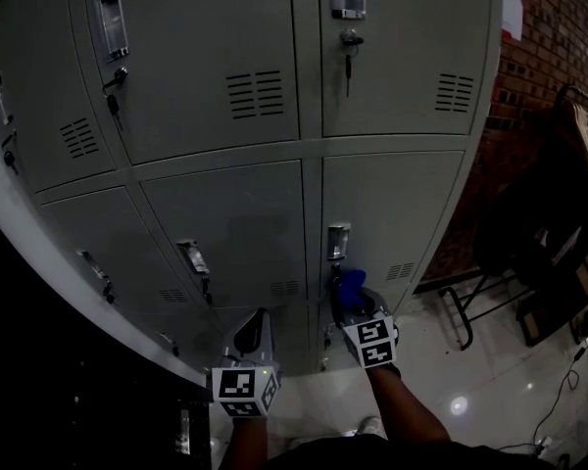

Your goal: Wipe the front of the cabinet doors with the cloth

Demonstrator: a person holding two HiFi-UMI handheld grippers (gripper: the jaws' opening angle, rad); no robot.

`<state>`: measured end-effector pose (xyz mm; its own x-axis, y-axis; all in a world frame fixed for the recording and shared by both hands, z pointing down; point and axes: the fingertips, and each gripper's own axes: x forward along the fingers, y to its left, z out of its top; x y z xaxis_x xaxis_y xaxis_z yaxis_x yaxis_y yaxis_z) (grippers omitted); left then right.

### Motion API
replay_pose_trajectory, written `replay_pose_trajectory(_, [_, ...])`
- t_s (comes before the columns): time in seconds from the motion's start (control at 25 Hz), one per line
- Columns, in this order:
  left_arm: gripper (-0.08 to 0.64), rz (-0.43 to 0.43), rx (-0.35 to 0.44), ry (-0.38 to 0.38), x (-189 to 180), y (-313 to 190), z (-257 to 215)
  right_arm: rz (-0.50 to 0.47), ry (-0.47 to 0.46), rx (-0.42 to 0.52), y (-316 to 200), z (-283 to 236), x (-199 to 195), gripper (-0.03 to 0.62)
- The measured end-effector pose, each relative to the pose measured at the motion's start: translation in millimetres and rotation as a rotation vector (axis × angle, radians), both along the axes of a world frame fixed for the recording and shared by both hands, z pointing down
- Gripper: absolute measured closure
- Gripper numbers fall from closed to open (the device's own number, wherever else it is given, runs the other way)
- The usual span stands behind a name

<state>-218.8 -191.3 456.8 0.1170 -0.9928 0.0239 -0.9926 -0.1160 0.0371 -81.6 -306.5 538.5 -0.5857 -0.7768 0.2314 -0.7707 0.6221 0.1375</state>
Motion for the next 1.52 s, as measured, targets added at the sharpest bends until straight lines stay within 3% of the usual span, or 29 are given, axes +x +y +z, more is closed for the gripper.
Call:
replay_pose_trajectory(0.36, [0.548,0.062,0.037,0.001,26,-7,-15,0.065,-0.063,0.116,15,-77,60,0.534])
replay_pose_trajectory(0.84, [0.548,0.082,0.067,-0.011,38,-5,-29,0.039,-0.089,0.174,50,-111,57,0.534])
replay_pose_trajectory(1.52, [0.548,0.072,0.065,-0.007,35,-5,-28,0.012,-0.105,0.163,61,-112,45,0.535])
